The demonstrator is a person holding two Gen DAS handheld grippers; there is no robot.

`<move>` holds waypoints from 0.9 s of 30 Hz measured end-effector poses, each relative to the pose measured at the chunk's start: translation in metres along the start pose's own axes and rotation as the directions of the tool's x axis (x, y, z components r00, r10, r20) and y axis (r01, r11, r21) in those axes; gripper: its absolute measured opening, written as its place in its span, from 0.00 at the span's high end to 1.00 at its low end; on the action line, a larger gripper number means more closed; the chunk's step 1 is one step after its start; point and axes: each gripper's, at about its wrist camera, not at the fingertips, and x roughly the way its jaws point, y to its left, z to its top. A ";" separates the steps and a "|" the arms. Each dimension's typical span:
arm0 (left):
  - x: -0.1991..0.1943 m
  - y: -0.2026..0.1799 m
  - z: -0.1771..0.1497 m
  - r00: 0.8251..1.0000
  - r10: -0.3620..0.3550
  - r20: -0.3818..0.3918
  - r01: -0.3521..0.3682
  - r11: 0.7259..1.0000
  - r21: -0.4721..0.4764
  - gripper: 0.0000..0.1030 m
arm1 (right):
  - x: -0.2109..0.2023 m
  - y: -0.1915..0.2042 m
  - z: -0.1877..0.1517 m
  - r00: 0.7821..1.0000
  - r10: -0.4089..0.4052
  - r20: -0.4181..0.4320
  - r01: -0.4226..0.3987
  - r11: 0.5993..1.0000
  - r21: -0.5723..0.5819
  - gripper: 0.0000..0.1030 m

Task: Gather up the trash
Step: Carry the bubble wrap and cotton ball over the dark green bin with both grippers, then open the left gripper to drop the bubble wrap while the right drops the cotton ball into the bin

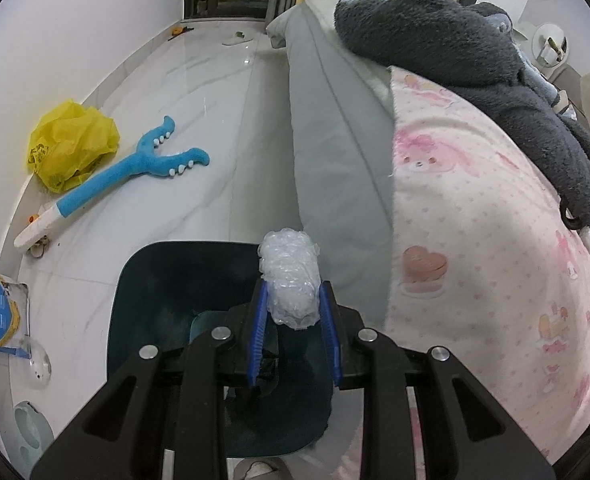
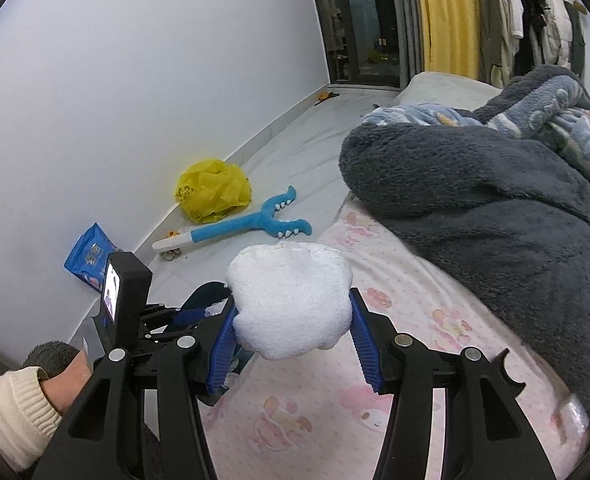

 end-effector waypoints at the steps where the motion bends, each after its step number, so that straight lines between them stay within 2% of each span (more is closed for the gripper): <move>1: 0.000 0.003 -0.001 1.000 -0.001 -0.004 0.001 1.000 -0.006 0.73 | 0.003 0.002 0.001 1.000 0.001 -0.002 -0.001 1.000 -0.001 0.48; 19: 0.011 0.052 -0.018 0.996 0.013 -0.091 -0.018 0.998 -0.055 0.73 | 0.063 0.063 0.004 0.994 0.041 -0.103 -0.049 0.996 -0.073 0.48; 27: 0.020 0.080 -0.031 0.985 0.003 -0.170 -0.019 0.995 -0.095 0.72 | 0.094 0.093 0.006 0.987 0.066 -0.144 -0.081 0.992 -0.100 0.48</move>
